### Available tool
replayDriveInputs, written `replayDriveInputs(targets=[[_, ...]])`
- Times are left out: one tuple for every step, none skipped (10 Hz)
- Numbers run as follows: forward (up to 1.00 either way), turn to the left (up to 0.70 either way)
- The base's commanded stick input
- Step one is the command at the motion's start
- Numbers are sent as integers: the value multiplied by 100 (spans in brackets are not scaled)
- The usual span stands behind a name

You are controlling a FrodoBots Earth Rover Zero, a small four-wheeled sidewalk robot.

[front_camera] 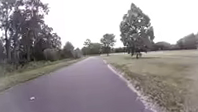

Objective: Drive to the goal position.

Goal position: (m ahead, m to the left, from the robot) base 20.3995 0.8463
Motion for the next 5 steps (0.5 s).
replayDriveInputs(targets=[[70, 0], [70, 0], [70, 0], [70, 0], [70, 0]])
